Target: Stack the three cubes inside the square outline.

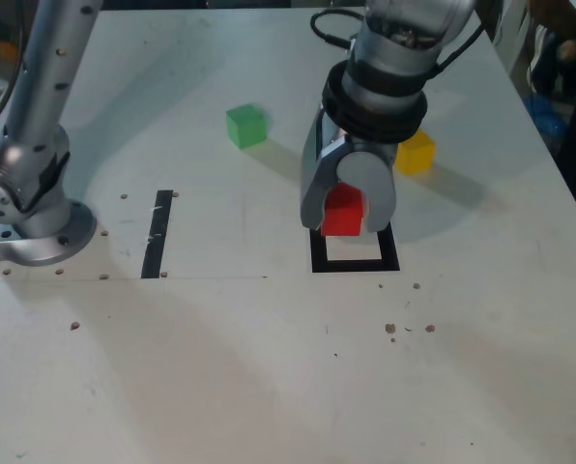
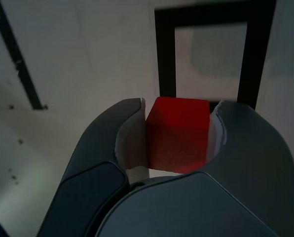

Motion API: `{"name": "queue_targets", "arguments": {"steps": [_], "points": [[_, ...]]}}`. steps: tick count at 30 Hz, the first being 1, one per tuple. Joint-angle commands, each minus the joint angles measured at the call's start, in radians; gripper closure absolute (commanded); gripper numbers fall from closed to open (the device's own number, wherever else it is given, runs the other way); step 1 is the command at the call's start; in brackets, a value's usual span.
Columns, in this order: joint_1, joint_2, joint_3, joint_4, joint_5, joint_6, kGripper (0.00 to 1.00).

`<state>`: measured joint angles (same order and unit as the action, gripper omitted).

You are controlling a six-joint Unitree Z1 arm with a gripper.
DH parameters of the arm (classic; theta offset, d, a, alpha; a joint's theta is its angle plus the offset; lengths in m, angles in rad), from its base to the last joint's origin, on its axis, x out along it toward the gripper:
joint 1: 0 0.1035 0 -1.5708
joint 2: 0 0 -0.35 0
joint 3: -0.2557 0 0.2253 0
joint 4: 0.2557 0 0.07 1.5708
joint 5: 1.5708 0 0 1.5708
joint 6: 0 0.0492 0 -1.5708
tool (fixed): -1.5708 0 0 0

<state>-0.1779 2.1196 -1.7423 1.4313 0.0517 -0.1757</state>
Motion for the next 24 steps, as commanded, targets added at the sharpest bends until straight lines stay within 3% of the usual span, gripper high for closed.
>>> {"name": "queue_targets", "arguments": {"steps": [1,7,16,24], "points": [[0.015,-0.009,0.035,-0.041,-0.005,0.009,0.80],[0.046,-0.012,0.136,-0.166,-0.026,0.024,0.80],[0.059,-0.016,0.153,-0.187,-0.013,0.049,0.78],[0.077,0.001,0.184,-0.247,-0.028,0.077,0.75]]}}
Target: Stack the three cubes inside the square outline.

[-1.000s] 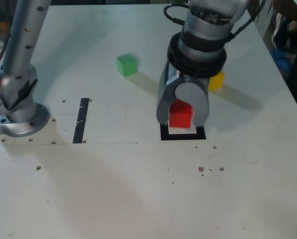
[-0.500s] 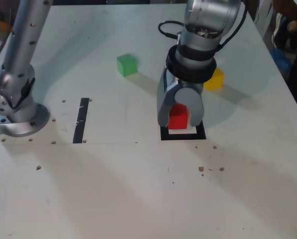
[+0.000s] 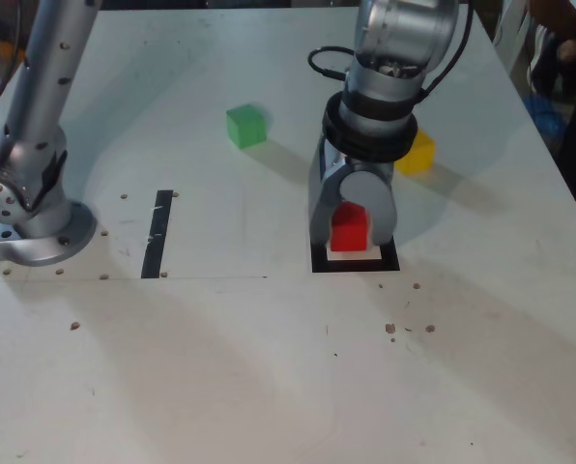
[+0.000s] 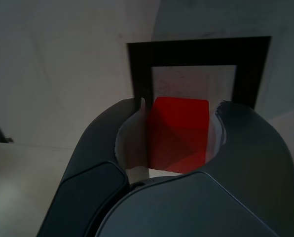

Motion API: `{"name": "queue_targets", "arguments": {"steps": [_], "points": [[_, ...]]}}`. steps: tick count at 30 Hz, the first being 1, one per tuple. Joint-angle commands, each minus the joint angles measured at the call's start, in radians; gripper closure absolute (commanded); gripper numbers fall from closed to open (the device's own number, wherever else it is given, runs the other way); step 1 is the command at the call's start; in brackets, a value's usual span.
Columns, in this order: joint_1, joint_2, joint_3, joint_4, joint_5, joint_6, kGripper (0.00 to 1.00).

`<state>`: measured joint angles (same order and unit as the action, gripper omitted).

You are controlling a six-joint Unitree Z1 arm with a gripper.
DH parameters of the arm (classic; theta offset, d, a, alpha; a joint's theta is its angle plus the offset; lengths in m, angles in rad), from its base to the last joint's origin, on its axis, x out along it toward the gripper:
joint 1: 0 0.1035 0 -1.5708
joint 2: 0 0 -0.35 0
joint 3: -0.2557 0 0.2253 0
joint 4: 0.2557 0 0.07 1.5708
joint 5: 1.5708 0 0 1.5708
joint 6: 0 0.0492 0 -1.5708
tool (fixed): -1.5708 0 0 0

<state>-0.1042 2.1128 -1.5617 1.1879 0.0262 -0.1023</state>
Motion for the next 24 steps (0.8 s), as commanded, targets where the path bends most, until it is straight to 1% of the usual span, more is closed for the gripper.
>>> {"name": "queue_targets", "arguments": {"steps": [1,4,7,10,11,12,14,16,18,20,22,24], "points": [[0.005,0.010,0.006,-0.008,-0.004,0.007,0.75],[0.010,0.011,0.010,-0.015,-0.005,0.013,0.71],[0.012,0.009,0.012,-0.017,-0.003,0.018,0.62],[0.012,0.006,0.010,-0.012,-0.002,0.023,0.46],[0.012,0.004,0.008,-0.008,-0.001,0.025,0.40],[0.011,0.000,0.003,0.001,-0.001,0.027,0.31],[0.006,-0.010,-0.016,0.031,0.004,0.025,0.18],[0.001,-0.024,-0.041,0.078,0.013,0.018,0.08],[-0.005,-0.041,-0.068,0.131,0.022,0.011,0.03],[-0.006,-0.057,-0.090,0.175,0.031,0.005,0.01],[-0.006,-0.070,-0.112,0.199,0.036,0.007,0.01],[-0.006,-0.075,-0.143,0.211,0.050,0.017,0.01]]}}
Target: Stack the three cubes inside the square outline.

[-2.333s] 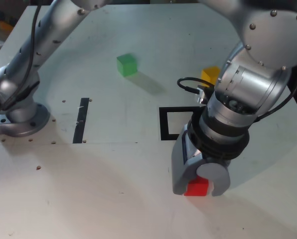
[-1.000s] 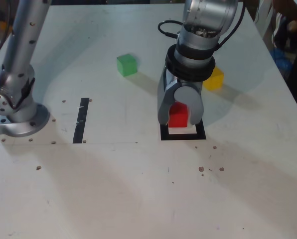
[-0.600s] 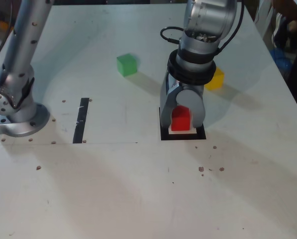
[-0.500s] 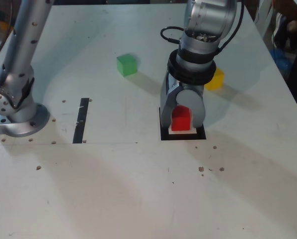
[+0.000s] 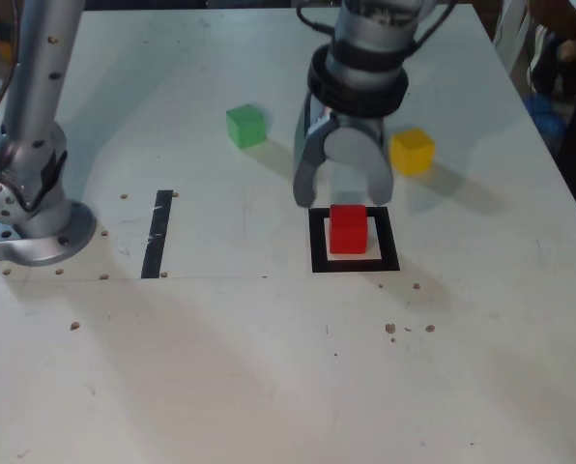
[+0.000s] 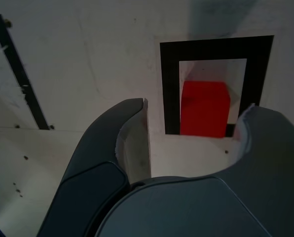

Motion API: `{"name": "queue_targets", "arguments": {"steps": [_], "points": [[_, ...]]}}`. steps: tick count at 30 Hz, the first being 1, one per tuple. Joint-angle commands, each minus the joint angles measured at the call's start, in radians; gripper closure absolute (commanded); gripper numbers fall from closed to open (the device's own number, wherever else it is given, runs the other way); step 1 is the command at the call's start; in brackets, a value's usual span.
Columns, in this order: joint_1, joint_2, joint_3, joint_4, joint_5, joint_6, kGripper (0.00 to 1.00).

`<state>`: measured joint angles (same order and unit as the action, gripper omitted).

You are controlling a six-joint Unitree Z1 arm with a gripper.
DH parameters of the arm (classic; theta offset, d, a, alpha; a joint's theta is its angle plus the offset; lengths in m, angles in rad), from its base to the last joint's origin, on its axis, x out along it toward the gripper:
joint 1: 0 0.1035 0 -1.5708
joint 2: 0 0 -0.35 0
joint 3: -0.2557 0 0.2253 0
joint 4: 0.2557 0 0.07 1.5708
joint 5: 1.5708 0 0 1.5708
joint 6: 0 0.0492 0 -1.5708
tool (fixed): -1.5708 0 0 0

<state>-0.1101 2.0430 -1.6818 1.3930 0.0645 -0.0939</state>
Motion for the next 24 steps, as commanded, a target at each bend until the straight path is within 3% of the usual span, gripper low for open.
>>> {"name": "queue_targets", "arguments": {"steps": [1,5,8,14,18,24], "points": [[0.002,-0.006,-0.041,0.009,0.023,0.017,0.01],[0.034,0.013,-0.129,0.013,0.085,0.094,0.01],[0.088,0.051,-0.191,0.013,0.117,0.220,0.01],[0.177,0.106,-0.214,0.015,0.149,0.417,0.01],[0.227,0.111,-0.213,0.021,0.140,0.355,0.02],[0.256,0.128,-0.228,0.005,0.116,0.099,0.05]]}}
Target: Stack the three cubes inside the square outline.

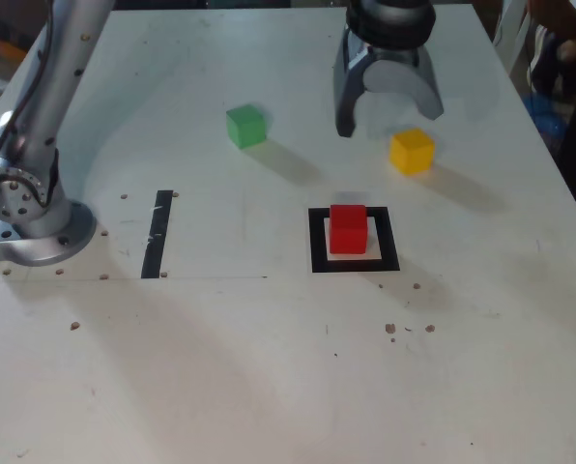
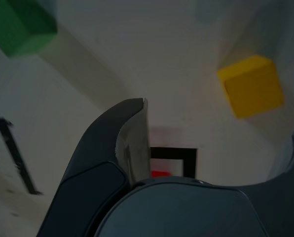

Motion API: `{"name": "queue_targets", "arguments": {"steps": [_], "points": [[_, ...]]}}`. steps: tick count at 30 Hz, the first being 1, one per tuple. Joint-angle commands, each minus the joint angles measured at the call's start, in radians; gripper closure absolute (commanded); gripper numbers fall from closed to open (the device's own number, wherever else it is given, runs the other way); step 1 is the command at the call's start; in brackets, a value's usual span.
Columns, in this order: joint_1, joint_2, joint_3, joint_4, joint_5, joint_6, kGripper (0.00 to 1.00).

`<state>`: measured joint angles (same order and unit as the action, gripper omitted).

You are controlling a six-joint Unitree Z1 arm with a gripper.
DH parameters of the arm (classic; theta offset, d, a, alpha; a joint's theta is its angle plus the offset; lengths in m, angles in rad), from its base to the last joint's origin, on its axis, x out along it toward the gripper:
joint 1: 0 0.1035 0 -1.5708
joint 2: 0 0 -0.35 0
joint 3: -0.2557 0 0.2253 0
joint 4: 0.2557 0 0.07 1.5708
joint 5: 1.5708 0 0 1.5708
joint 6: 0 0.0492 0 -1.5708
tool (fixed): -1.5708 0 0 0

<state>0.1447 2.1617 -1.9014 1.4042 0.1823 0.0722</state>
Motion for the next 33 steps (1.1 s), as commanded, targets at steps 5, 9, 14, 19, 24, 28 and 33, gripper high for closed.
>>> {"name": "queue_targets", "arguments": {"steps": [5,9,14,19,24,28,33], "points": [[0.003,0.075,-0.075,-0.026,-0.019,-0.226,0.06],[0.010,0.132,-0.120,-0.025,-0.029,-0.284,0.07],[0.020,0.173,-0.137,-0.014,-0.030,-0.306,0.09],[0.035,0.193,-0.138,-0.009,-0.030,-0.308,0.14],[0.039,0.209,-0.153,-0.012,-0.032,-0.308,0.24],[0.037,0.218,-0.165,-0.013,-0.029,-0.308,0.36],[0.030,0.225,-0.174,-0.030,-0.019,-0.308,0.48]]}}
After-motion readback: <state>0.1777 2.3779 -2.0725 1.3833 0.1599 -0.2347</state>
